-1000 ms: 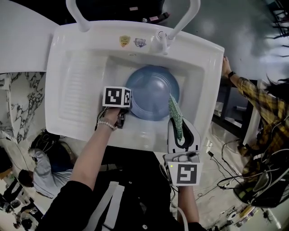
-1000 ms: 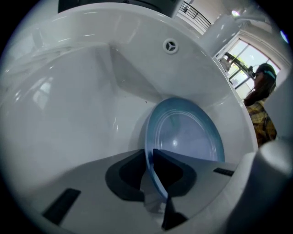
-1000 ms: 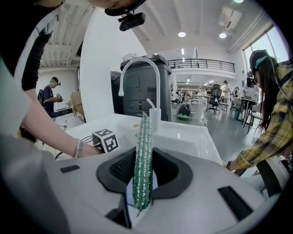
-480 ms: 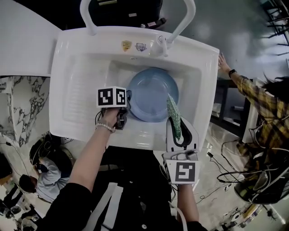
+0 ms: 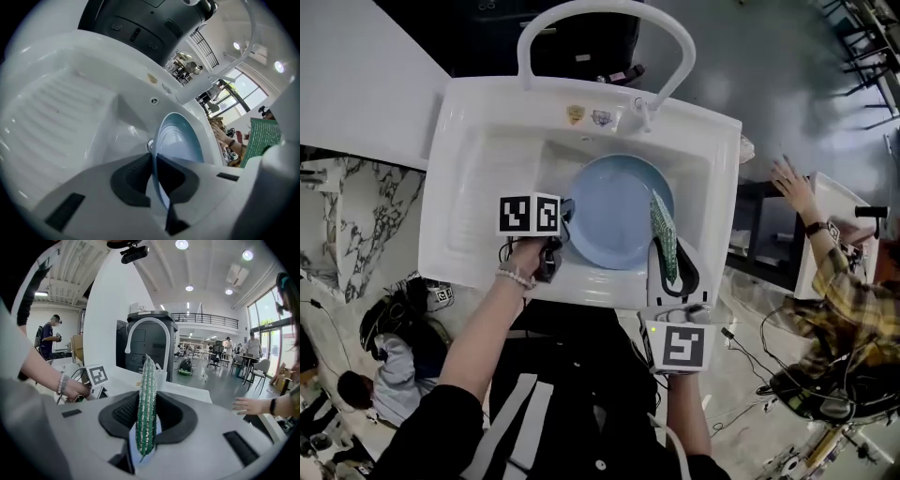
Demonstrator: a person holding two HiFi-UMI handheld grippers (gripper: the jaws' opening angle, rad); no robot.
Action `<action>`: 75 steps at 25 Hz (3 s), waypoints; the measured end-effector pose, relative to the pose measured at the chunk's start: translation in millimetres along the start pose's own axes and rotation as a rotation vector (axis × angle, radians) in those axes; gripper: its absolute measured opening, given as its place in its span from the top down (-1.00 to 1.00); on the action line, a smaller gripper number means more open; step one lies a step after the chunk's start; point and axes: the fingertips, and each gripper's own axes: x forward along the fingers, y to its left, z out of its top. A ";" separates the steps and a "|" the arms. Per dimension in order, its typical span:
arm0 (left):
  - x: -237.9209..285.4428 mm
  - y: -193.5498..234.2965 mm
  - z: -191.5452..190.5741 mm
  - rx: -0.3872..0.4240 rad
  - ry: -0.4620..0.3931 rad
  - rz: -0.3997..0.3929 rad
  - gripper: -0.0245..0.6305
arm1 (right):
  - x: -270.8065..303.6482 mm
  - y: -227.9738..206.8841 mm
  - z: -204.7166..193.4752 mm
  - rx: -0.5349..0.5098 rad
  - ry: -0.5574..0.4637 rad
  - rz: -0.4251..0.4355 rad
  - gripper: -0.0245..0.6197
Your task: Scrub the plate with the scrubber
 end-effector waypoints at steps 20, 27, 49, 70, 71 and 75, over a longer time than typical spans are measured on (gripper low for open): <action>-97.8 -44.3 0.9 0.006 -0.110 -0.117 0.85 | 29.7 -3.1 7.4 -0.149 0.092 -0.123 0.63; -108.4 -46.2 6.0 -0.011 -0.143 -0.139 0.85 | 44.0 -3.7 3.3 -0.216 0.135 -0.156 0.63; -113.6 -62.6 9.1 0.032 -0.170 -0.168 0.85 | 68.6 77.5 24.0 -0.340 0.077 0.053 0.63; -119.9 -46.8 16.3 -0.012 -0.199 -0.144 0.85 | 42.4 84.3 29.9 -0.504 0.002 0.205 0.63; -120.4 -46.9 16.0 -0.009 -0.198 -0.143 0.85 | 43.9 76.9 31.4 -0.539 -0.004 0.188 0.63; -122.6 -47.0 14.7 -0.007 -0.198 -0.144 0.85 | 50.8 60.7 37.7 -0.748 -0.029 0.143 0.63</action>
